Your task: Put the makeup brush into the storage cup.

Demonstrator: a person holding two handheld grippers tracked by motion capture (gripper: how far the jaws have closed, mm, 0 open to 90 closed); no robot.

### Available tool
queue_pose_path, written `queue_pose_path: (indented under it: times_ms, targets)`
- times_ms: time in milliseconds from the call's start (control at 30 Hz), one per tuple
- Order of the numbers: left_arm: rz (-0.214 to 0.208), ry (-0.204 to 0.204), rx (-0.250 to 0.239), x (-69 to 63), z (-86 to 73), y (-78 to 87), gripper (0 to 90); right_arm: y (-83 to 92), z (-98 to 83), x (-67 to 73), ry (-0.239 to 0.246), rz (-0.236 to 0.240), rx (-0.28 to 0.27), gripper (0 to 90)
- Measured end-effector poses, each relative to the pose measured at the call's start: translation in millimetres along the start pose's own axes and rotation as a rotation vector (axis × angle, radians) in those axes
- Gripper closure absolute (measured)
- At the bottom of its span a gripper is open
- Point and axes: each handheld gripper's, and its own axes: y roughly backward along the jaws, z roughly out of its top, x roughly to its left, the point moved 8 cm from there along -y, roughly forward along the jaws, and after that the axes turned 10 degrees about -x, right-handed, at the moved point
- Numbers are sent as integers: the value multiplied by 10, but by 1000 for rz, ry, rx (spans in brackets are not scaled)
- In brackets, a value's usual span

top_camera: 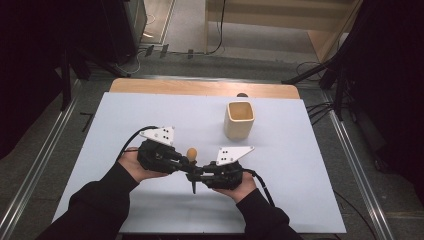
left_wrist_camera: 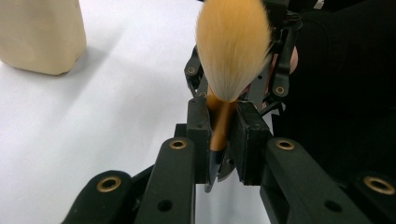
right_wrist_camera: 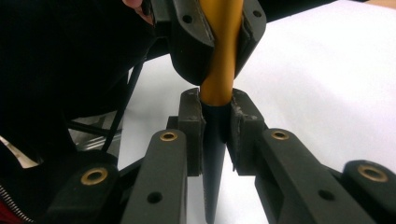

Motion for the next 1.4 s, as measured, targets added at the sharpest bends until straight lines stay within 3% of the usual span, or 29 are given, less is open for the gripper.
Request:
queue_pose_path:
  times_ms: [233,400,700,800,1167,1267,1400]
  targets:
    - [-11,-4,-19,-5,14,13,781,19,33,7,10,0,14,788]
    - [1,32,-40,24,37,41,613,23,49,4,17,-5,11,788]
    - [18,42,-61,54,21,76,418,73,57,-53,8,-31,24,788]
    - [29,24,-74,64,13,93,366,104,66,-76,10,-44,27,788]
    - [47,10,-115,71,-73,128,276,209,76,-142,10,-81,31,788]
    - [70,-14,-99,74,-141,128,262,224,72,-148,16,-83,38,788]
    - [77,-7,-102,59,-218,134,246,251,66,-163,15,-95,45,788]
